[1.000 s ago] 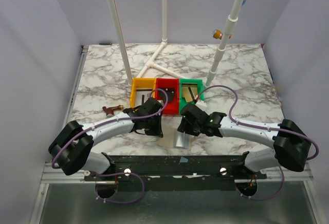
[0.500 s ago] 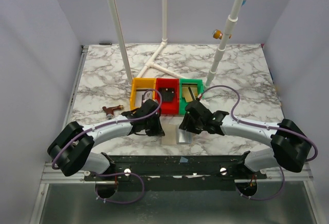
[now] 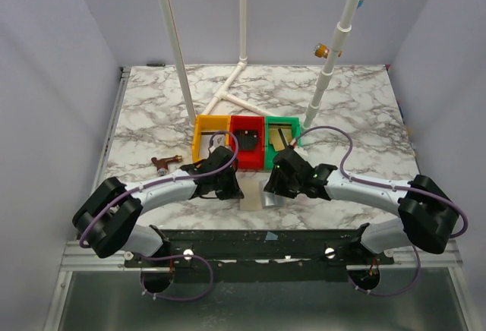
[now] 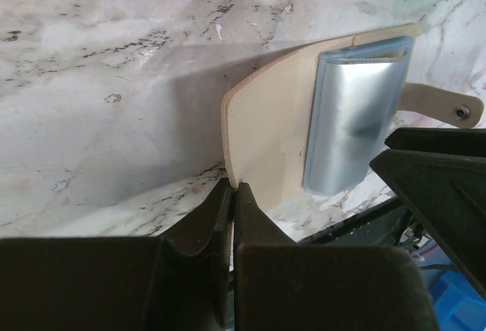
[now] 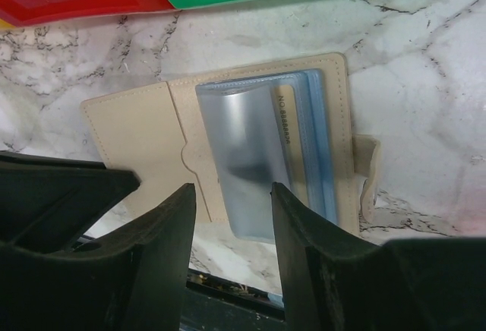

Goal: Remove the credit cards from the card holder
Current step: Remove the credit card from the card holder.

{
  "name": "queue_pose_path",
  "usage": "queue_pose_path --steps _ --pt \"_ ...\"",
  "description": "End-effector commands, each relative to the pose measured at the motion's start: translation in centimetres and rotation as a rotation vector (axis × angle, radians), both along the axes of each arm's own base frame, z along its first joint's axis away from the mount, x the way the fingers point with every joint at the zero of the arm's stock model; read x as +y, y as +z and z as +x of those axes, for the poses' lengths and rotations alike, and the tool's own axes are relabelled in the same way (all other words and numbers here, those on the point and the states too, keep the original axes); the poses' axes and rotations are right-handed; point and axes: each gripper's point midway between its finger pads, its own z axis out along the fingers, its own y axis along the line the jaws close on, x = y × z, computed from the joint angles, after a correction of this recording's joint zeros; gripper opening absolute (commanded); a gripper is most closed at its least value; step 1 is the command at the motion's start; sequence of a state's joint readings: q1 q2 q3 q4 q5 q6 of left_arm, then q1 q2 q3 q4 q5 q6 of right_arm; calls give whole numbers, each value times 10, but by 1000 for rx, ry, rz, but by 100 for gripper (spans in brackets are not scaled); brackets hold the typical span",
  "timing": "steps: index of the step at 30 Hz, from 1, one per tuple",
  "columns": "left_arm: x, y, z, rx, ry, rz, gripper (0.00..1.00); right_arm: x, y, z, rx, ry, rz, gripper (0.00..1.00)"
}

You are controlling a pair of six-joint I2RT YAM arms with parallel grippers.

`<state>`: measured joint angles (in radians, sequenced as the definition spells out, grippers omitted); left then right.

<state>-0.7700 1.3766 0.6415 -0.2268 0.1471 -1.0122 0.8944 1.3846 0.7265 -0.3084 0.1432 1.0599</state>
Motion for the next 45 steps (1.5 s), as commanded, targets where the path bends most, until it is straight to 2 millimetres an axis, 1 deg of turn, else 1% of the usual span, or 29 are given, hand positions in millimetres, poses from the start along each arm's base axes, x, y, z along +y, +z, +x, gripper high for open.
queue_pose_path --steps 1,7,11,18,23,27,31,36,37,38,40,42,45 --pt "4 -4 4 -9 -17 37 0 -9 -7 2 -13 9 -49 49" --pt "7 -6 2 -13 -47 59 0 -8 -16 2 -4 18 -59 49" --pt "7 -7 2 -16 -66 63 0 0 -17 2 6 35 -39 49" --pt "6 -6 3 -25 -90 70 0 13 -3 4 -3 52 21 49" --pt "6 -5 3 -36 -104 72 0 21 -3 2 17 74 52 49" --pt "4 -4 4 -42 -124 69 0 29 2 3 16 82 87 49" --pt "3 1 5 -60 -137 64 0 38 1 5 23 94 106 49" --pt "8 12 7 -94 -141 80 13 49 0 12 20 102 116 49" --pt "11 13 7 -98 -139 89 16 51 1 14 17 105 116 49" --pt "14 15 7 -107 -133 97 22 52 0 15 19 106 113 49" --pt "19 18 7 -122 -125 110 28 55 0 18 17 108 112 49" --pt "24 22 6 -135 -117 121 31 61 0 15 33 129 127 48" --pt "31 29 5 -156 -105 132 32 65 0 17 34 134 132 48"
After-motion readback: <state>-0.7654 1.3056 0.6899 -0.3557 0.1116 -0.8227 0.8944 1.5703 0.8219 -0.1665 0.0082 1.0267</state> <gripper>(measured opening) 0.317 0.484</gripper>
